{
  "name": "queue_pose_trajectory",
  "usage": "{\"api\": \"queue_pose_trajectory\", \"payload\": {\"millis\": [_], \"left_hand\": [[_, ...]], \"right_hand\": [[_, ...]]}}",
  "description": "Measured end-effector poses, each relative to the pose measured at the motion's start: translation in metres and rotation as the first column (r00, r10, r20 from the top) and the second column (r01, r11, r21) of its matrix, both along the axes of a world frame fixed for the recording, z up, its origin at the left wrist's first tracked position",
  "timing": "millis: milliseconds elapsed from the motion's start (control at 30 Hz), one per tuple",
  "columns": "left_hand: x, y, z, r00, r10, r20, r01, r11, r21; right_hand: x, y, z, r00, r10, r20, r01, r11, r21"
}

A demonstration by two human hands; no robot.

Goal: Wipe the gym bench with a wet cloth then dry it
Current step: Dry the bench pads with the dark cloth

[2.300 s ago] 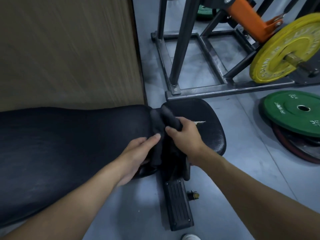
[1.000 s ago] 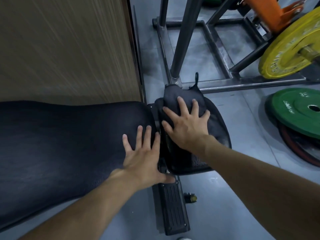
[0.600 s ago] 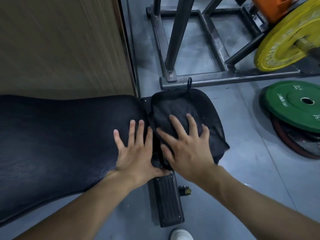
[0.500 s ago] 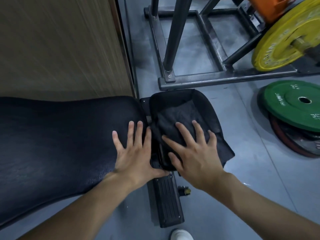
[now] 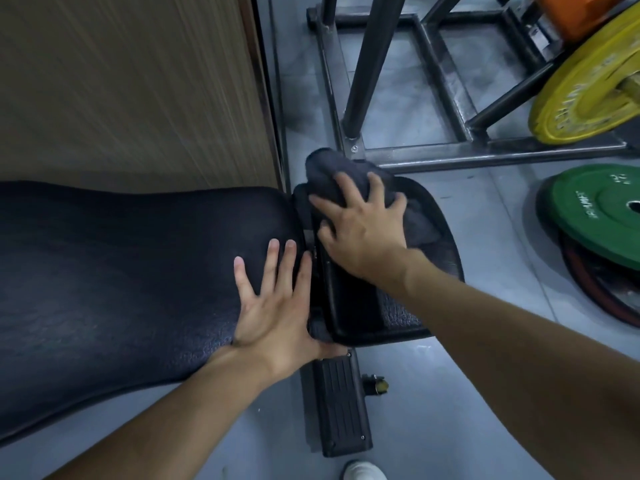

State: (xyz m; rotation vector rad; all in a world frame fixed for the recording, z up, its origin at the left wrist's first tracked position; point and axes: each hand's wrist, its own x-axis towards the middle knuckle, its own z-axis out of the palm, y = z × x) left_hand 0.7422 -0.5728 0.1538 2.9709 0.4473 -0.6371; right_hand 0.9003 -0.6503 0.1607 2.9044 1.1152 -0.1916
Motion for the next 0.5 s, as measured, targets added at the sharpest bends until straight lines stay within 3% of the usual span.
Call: {"api": "queue_pose_trajectory", "payload": {"millis": [67, 200, 267, 400, 500], "left_hand": [[-0.002, 0.002, 0.002, 1.000, 0.013, 0.016, -0.012, 0.999, -0.043], [-0.010, 0.016, 0.007, 0.995, 0.024, 0.096, -0.006, 0.984, -0.178], [-0.017, 0.029, 0.012, 0.985, 0.050, 0.168, -0.002, 0.961, -0.278], [-0.046, 0.057, 0.024, 0.954, 0.179, 0.239, -0.099, 0.945, -0.310], [-0.081, 0.087, 0.031, 0.931, 0.324, 0.169, -0.273, 0.923, -0.270]], "right_hand": [[-0.019, -0.030, -0.001, 0.999, 0.024, 0.039, -0.025, 1.000, 0.019], [-0.049, -0.077, 0.001, 0.933, -0.358, 0.032, 0.358, 0.934, 0.015], [-0.063, -0.072, 0.007, 0.903, -0.429, 0.019, 0.429, 0.903, 0.015], [-0.108, -0.033, 0.013, 0.949, -0.311, -0.054, 0.316, 0.943, 0.106], [-0.135, 0.011, 0.008, 0.964, -0.260, -0.059, 0.266, 0.956, 0.124]]}}
